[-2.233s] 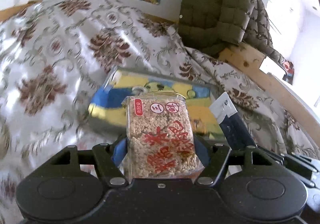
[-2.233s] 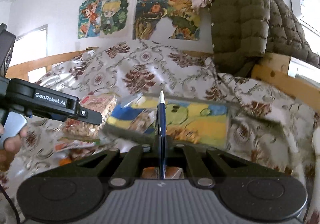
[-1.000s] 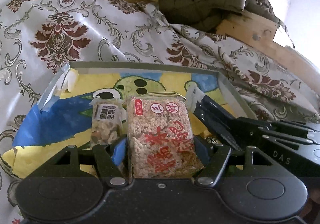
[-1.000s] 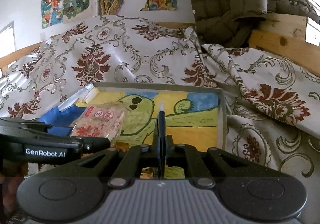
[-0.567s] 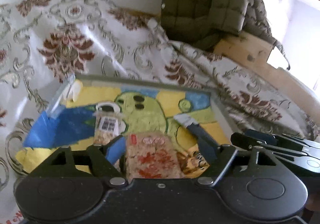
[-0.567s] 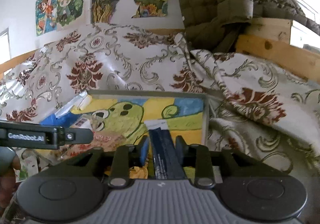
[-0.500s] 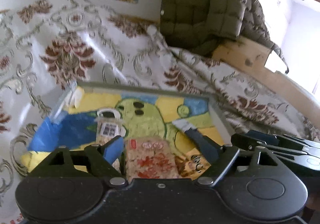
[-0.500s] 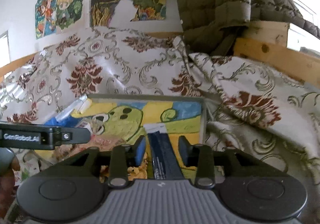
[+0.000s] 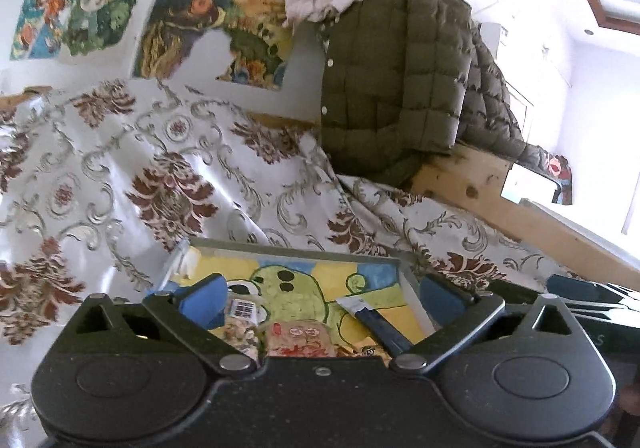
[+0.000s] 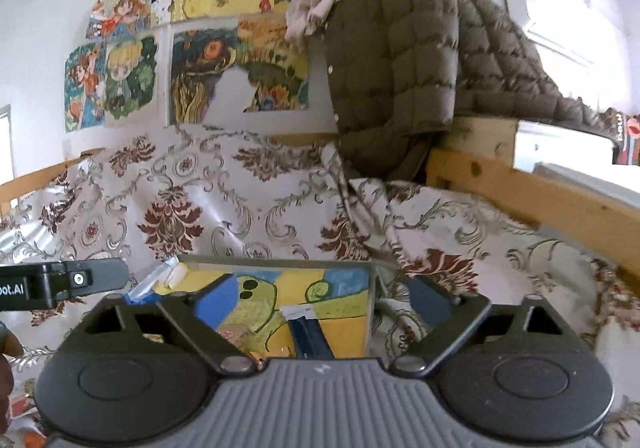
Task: Organize snacks
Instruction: 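Withdraw both tools from the tray toward the remaining snacks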
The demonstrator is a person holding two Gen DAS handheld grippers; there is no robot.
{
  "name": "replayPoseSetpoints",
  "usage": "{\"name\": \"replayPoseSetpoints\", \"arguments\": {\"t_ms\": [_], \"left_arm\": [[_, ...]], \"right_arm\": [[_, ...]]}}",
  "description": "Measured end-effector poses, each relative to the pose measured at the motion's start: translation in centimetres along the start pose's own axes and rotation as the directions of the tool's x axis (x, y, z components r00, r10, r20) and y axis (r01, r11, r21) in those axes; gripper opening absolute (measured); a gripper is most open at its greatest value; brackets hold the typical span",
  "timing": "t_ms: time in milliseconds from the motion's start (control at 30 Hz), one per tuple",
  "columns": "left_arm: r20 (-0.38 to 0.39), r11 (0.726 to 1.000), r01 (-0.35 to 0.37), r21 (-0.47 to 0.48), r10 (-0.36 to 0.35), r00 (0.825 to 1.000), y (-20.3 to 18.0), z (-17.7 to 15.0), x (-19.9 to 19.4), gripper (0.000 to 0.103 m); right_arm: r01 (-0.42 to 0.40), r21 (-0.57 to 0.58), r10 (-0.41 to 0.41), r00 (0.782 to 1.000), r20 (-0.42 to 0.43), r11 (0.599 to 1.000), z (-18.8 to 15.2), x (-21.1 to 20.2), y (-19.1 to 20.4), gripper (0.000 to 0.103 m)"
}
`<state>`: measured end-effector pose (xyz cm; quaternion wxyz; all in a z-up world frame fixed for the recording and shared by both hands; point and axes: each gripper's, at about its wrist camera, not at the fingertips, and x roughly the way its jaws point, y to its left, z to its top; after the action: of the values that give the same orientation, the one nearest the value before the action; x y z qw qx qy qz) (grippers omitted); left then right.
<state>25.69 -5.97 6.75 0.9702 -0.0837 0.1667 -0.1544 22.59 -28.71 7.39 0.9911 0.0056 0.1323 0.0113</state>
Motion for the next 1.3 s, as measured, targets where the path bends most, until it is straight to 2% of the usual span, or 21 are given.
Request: {"name": "replayPoseSetpoints", "arguments": {"t_ms": [233,433,600,833,933,1100,1300], "left_arm": [[0.005,0.999,-0.044,0.014,0.044,0.999,-0.4,-0.9,-5.0,0.102],[-0.036,0.995,-0.093,0.026,0.094,0.995,-0.3,-3.1,-8.4,0.102],[-0.084,0.992,-0.107,0.061,0.112,0.99,0.0,-5.1,-10.5,0.102],[-0.089,0.987,-0.158,0.026,0.16,0.983,0.9,-7.7,-14.0,0.102],[-0.09,0.984,-0.176,0.029,0.178,0.98,0.9,-8.9,-15.7,0.102],[-0.162,0.984,-0.178,0.022,0.179,0.97,0.7,-10.9,-17.4,0.102],[-0.168,0.979,-0.205,0.021,0.205,0.964,0.5,-12.3,-19.0,0.102]], "right_arm": [[0.004,0.005,-0.004,0.999,0.033,1.0,-0.6,-4.9,0.6,0.103],[-0.001,0.032,-0.001,0.999,0.04,0.999,-2.4,-8.6,1.2,0.103],[0.003,0.043,-0.004,1.0,0.009,0.999,-4.5,-10.9,1.7,0.103],[0.024,0.011,-0.024,0.999,-0.023,1.0,-7.5,-14.3,2.4,0.103],[0.02,0.006,-0.02,0.999,-0.033,1.0,-8.2,-15.5,2.7,0.103],[0.004,-0.013,-0.004,0.999,-0.045,1.0,-9.0,-17.0,3.4,0.103],[-0.016,-0.017,0.014,0.996,-0.084,1.0,-10.0,-18.4,4.2,0.103]]}}
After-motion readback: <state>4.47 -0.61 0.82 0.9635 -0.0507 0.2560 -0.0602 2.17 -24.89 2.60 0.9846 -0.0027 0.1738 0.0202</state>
